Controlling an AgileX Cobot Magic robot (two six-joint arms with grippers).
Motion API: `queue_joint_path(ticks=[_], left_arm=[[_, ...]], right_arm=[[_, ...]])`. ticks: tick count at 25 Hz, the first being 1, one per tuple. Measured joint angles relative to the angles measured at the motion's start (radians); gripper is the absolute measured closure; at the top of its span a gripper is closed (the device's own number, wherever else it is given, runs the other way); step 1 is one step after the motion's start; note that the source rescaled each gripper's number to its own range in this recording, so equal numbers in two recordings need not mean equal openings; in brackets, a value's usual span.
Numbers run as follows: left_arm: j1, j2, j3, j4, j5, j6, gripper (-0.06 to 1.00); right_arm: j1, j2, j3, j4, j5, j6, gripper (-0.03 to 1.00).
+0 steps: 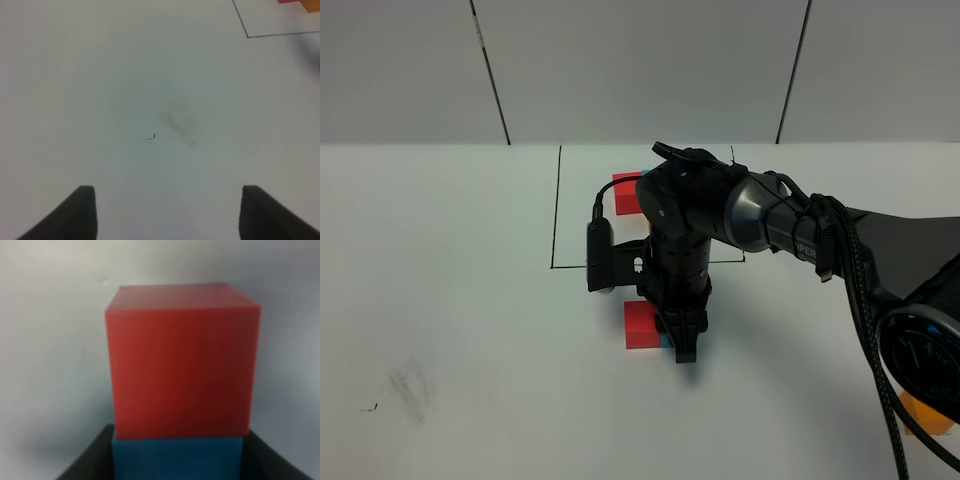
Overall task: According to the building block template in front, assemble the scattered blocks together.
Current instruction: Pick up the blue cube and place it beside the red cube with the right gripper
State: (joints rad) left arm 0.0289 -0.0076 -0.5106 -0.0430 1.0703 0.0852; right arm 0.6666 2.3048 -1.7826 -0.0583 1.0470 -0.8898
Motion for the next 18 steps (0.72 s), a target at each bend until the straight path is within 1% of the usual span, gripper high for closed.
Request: queue_joint_path(ticks=[18], left_arm=[[0.000,0.000,0.000,0.000,0.000,0.000,0.40]], right_arm=[[0.000,0.000,0.000,0.000,0.001,0.001,0.97]])
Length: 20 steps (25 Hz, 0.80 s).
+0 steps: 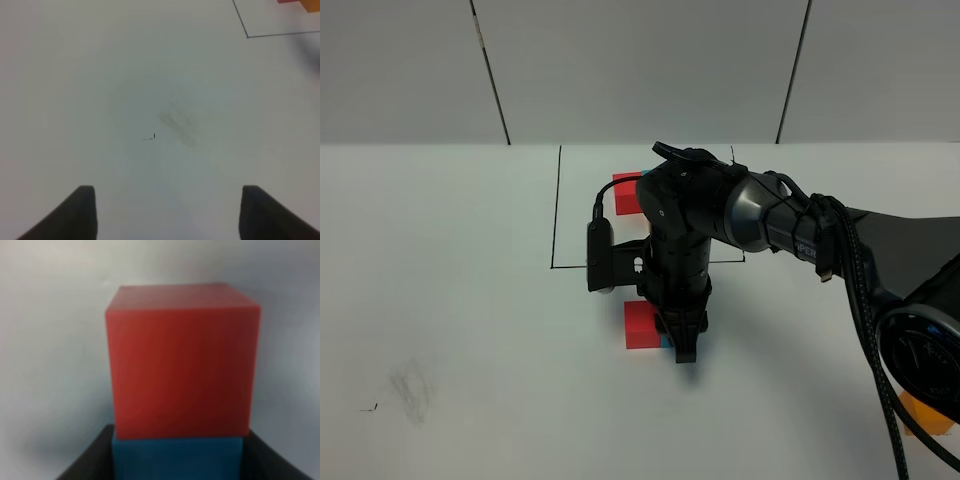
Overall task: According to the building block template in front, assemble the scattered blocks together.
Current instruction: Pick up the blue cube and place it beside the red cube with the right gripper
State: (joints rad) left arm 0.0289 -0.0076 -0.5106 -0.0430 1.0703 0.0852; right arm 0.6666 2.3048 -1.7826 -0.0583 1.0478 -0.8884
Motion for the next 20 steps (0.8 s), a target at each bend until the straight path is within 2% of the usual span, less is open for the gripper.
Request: queue_joint_path(ticks=[8,13,20], left_arm=[[0.000,0.000,0.000,0.000,0.000,0.000,0.40],[0.000,0.000,0.000,0.000,0.000,0.000,0.40],[0.000,0.000,0.000,0.000,0.000,0.000,0.40]], right_arm=[[0.000,0.000,0.000,0.000,0.000,0.000,0.97],[0.000,0.000,0.000,0.000,0.000,0.000,0.93],[0.000,0.000,0.000,0.000,0.001,0.000,0.74]])
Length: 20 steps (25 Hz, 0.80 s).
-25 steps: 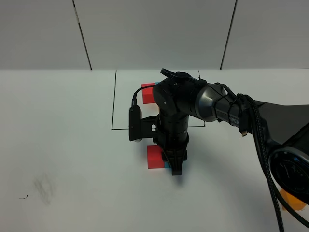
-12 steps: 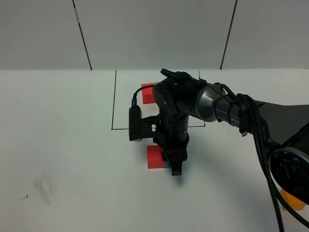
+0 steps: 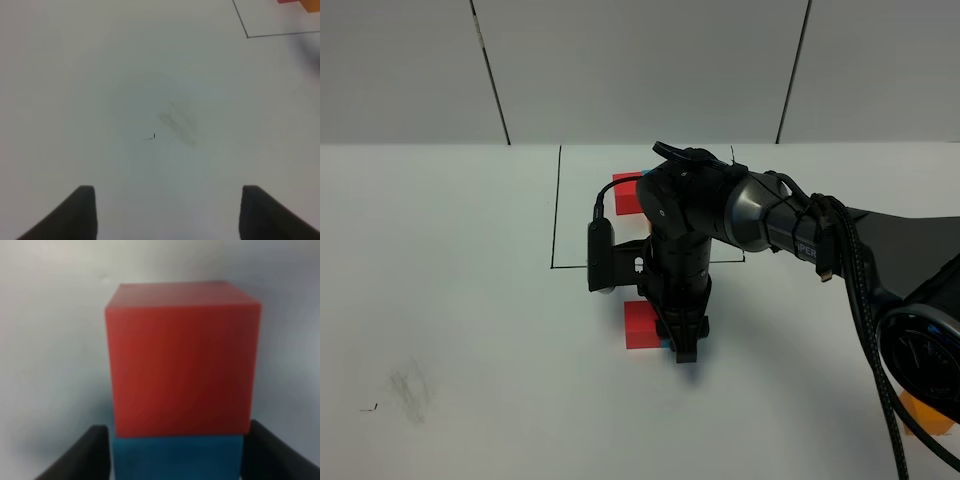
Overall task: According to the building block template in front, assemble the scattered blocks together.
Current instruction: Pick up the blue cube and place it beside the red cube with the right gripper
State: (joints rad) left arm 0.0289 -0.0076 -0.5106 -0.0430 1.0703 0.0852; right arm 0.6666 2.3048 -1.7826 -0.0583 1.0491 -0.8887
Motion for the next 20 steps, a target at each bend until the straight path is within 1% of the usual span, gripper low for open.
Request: queue_joint_path(ticks=[4,9,12,15,20], left_arm=[[0.000,0.000,0.000,0.000,0.000,0.000,0.40],[0.000,0.000,0.000,0.000,0.000,0.000,0.40],[0.000,0.000,0.000,0.000,0.000,0.000,0.40],[0.000,0.000,0.000,0.000,0.000,0.000,0.40],[0.000,0.000,0.000,0.000,0.000,0.000,0.40]], right_arm=[[0.000,0.000,0.000,0.000,0.000,0.004,0.60],[0.000,0.000,0.000,-0.011,-0.020,0.061,0.38],[0.000,0.000,0.000,-0.022,-0.020,0.082,0.28],[0.000,0.000,0.000,-0.026,0.006,0.088,0.26],[0.000,-0.037,0.000,-0.033,0.057,0.089,0.25]])
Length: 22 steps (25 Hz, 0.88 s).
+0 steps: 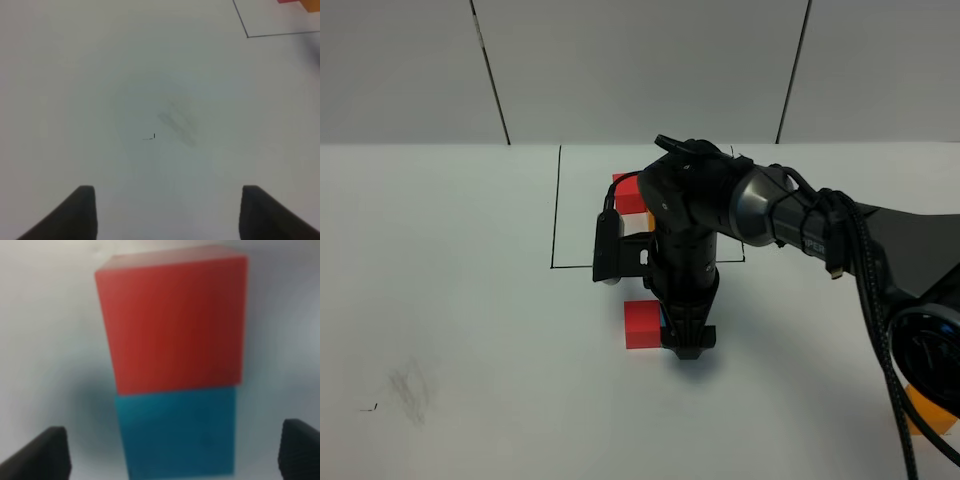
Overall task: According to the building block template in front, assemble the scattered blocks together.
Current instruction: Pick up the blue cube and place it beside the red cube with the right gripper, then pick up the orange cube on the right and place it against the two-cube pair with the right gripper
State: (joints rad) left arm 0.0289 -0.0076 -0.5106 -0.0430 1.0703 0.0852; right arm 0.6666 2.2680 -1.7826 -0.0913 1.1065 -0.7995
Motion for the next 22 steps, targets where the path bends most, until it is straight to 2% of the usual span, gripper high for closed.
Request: queue_joint_path(ticks=[5,9,14,17,22], left_arm=[[0.000,0.000,0.000,0.000,0.000,0.000,0.40],[0.000,0.000,0.000,0.000,0.000,0.000,0.40],[0.000,0.000,0.000,0.000,0.000,0.000,0.40],[0.000,0.000,0.000,0.000,0.000,0.000,0.40],[0.000,0.000,0.000,0.000,0.000,0.000,0.40]], right_arm=[[0.000,-0.099,0.000,-0.032,0.084,0.070,0.25],[-0.022,-0.177,0.000,-0.049,0.101,0.202,0.25],[-0.114,-0.263,0.000,0.036,0.105,0.465,0.25],[-0.177,-0.324,0.018,0.047,0.106,0.607,0.25],[-0.238,-0.454,0.069,0.031,0.109,0.703,0.25]])
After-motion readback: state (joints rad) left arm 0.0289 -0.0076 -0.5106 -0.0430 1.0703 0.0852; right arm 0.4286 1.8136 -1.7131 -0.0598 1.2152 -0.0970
